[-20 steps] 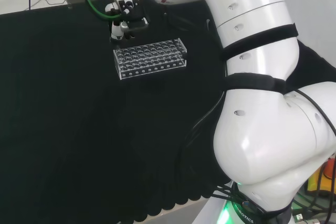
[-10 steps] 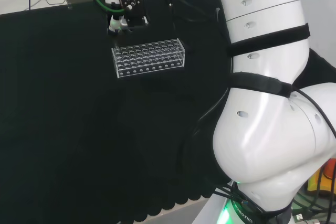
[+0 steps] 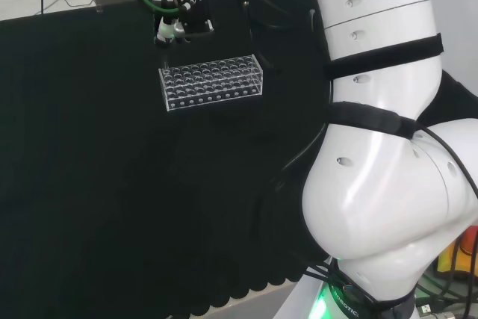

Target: Pick up the test tube.

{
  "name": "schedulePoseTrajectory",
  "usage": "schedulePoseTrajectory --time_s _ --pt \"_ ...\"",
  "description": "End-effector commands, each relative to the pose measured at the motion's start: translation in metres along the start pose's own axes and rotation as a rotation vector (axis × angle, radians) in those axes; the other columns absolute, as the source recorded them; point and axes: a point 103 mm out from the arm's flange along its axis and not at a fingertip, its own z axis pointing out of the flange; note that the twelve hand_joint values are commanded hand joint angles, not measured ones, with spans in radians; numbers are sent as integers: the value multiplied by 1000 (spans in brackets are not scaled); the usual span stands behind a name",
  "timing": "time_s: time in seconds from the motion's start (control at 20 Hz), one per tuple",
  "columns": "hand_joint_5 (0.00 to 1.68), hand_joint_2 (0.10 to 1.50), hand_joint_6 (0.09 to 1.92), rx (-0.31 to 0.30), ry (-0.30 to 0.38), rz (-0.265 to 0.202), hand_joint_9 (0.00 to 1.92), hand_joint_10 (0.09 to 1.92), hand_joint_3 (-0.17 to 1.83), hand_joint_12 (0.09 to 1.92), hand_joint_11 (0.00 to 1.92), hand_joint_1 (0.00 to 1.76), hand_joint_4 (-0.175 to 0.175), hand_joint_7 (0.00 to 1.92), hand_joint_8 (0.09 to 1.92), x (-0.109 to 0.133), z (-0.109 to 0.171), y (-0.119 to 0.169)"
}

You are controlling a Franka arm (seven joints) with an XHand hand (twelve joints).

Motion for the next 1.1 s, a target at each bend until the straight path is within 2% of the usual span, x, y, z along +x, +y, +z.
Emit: schedulePoseTrajectory --time_s 0.05,0.65,1.1 --pt "1359 1041 87 -7 21 0 1370 512 -175 743 1451 1431 -175 1321 677 -4 -17 -4" --pt "1360 1041 87 -43 70 7 1375 513 -175 740 1454 1431 -175 1320 673 -14 -63 -24" --pt "1361 1041 87 -103 55 -13 1374 519 -175 739 1454 1431 -175 1319 673 -16 -105 -54"
